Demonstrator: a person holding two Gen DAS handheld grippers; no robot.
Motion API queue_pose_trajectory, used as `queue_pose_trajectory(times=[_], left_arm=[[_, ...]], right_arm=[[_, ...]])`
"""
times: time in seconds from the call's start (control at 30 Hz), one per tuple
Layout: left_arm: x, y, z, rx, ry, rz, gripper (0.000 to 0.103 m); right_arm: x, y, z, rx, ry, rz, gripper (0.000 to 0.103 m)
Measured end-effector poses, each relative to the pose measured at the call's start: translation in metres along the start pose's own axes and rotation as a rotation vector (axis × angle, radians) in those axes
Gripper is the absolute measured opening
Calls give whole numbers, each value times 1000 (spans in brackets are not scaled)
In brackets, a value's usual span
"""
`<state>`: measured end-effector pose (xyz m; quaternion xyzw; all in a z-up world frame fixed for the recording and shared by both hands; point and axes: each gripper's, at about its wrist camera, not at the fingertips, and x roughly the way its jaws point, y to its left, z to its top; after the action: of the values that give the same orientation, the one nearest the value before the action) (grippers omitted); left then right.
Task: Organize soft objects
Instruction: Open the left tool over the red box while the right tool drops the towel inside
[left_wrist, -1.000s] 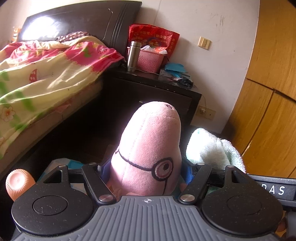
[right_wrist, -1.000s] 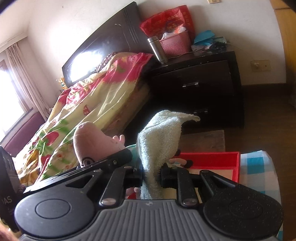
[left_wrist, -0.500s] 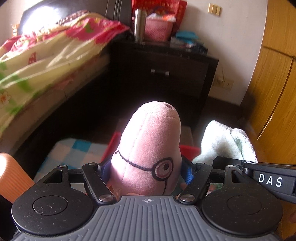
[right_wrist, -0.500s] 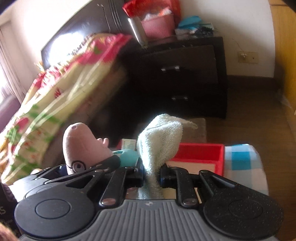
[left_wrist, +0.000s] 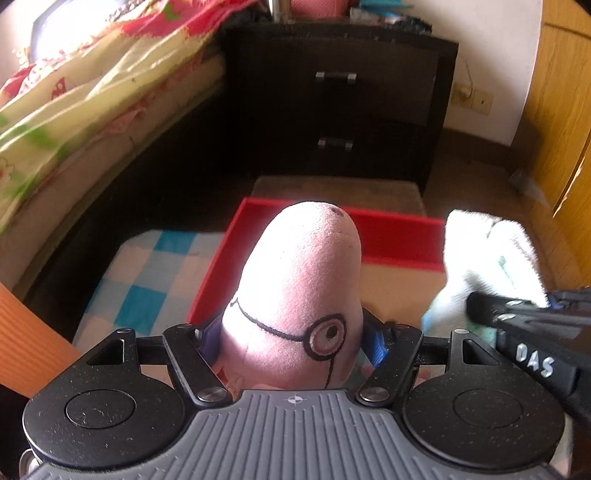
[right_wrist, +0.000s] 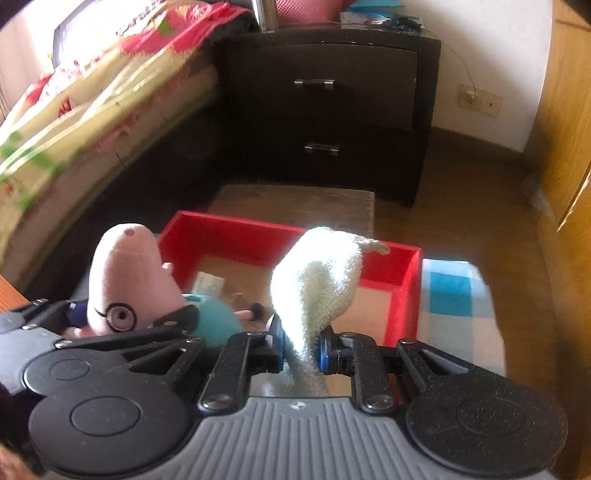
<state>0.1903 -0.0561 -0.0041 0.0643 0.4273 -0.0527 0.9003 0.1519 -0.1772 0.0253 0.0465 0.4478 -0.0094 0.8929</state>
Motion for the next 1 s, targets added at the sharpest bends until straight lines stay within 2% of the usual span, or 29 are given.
queue_pose_trajectory(times=[0.23,0.33,0.4,0.47,0.53,0.67,0.83,1.0], left_arm=[[7,1,1,-11,25,19,73],[7,0,3,-15,18,17,77],[3,1,4,-29,1,22,82],[0,3,7,-48,-10,24,86],[-2,5,9,-56,-12,26,89],[-5,8,9,-59,-16,39,89],[-19,18,9,-90,-22,22,90],[-36,23,4,-90,-33,4,92]], right_arm=[[21,-12,-5,4,83,-38,0],[20,-13,-5,-1,82,-56,0],[18,-14,-4,-1,76,-63,9],[17,-14,-3,-2,65,-86,26],[16,-15,-3,-7,59,-100,31],[15,-16,-1,-12,56,-109,34],[8,-12,1,-31,42,-125,39],[-1,-4,-3,-98,36,-143,42]])
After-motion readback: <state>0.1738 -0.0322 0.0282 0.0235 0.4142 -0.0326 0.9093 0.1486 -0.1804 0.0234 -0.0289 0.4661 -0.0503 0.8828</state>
